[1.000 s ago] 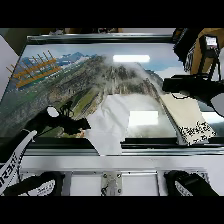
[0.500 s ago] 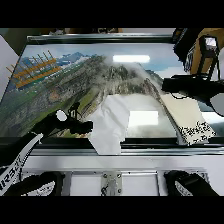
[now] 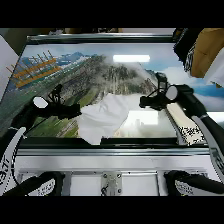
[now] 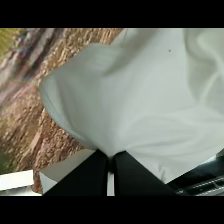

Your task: Fold the clothes and pants, and hang the long-sleeved shirts on hangers.

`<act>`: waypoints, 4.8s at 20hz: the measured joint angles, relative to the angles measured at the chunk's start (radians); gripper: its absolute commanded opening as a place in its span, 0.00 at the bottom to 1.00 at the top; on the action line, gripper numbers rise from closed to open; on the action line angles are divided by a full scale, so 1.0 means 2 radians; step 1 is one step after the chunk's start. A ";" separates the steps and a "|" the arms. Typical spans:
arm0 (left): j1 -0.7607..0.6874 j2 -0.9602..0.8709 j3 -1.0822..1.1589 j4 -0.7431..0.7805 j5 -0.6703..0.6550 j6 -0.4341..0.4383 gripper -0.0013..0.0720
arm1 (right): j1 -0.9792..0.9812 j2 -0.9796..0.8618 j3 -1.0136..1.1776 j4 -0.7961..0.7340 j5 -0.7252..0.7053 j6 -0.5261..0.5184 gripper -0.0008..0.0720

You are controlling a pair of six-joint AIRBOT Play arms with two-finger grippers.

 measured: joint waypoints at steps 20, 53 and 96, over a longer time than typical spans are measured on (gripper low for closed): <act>0.037 0.105 0.227 -0.003 -0.084 0.002 0.04 | -0.010 0.015 0.170 0.155 0.000 -0.201 0.02; 0.052 0.055 0.043 0.116 -0.042 -0.026 0.04 | -0.044 0.032 0.067 0.074 0.113 -0.082 0.79; 0.142 0.370 0.352 0.116 -0.047 -0.036 0.04 | -0.300 0.362 0.222 0.171 0.047 -0.122 0.02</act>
